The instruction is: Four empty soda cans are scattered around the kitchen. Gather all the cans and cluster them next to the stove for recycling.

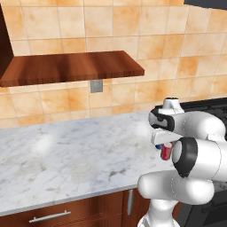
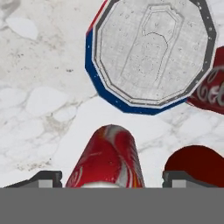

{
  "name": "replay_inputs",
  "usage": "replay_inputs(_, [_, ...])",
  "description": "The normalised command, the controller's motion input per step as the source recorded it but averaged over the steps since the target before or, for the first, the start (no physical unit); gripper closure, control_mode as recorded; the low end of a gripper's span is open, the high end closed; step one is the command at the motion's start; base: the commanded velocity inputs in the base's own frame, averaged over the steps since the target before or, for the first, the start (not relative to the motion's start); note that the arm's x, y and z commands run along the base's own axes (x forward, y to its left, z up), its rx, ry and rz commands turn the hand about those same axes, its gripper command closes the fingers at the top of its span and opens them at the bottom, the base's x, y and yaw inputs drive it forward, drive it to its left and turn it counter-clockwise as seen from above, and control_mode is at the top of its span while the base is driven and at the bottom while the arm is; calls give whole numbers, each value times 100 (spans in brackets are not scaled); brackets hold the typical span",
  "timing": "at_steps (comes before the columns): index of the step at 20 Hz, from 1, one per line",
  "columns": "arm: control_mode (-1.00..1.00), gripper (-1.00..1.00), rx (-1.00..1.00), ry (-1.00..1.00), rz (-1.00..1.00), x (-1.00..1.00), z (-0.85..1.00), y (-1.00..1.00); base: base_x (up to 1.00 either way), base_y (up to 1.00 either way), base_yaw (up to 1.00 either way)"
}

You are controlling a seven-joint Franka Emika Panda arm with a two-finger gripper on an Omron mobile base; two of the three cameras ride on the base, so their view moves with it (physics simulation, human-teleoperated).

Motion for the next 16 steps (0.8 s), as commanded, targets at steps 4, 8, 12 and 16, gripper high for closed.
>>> replay_inputs(4, [-100,-100,0,-1,0,0,6,0,0,0,0])
replay_inputs(8, [-100,-100,-3,0,0,-21,54,-6,0,0,0])
replay_inputs(12, [-100,-100,0,-4,-4,-64,57,-8,0,0,0])
replay_inputs(16, [-100,-100,0,-1,-9,-96,23,0,0,0,0])
